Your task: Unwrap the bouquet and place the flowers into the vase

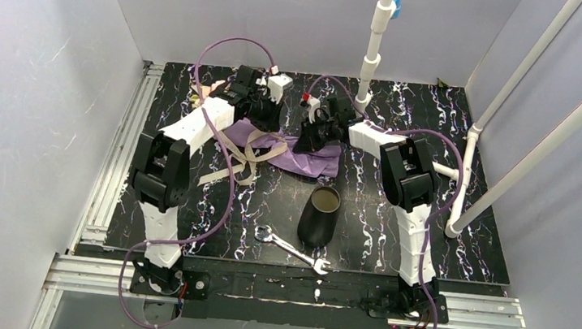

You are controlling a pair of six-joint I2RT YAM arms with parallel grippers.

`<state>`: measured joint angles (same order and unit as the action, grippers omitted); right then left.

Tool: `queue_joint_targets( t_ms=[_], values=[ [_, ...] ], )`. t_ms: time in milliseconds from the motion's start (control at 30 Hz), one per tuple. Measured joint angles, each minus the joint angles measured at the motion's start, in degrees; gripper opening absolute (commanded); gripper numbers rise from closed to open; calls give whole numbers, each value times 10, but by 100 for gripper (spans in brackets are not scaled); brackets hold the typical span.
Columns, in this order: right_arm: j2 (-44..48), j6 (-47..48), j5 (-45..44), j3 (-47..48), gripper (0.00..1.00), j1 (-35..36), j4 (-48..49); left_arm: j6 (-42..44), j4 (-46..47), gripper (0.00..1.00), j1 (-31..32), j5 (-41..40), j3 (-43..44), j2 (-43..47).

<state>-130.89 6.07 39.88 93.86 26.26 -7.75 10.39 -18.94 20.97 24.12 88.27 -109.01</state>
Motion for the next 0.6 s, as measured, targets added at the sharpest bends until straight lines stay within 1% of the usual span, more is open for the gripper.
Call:
queue_joint_targets(
  t_ms=[133, 333, 600],
  values=[
    [0, 2, 0, 0, 1, 0, -2, -34, -4, 8, -5, -11, 40, -52],
    [0, 3, 0, 0, 1, 0, -2, -59, -14, 8, -5, -23, 44, -105],
    [0, 3, 0, 0, 1, 0, -2, -80, -12, 20, -4, -27, 44, -107]
  ],
)
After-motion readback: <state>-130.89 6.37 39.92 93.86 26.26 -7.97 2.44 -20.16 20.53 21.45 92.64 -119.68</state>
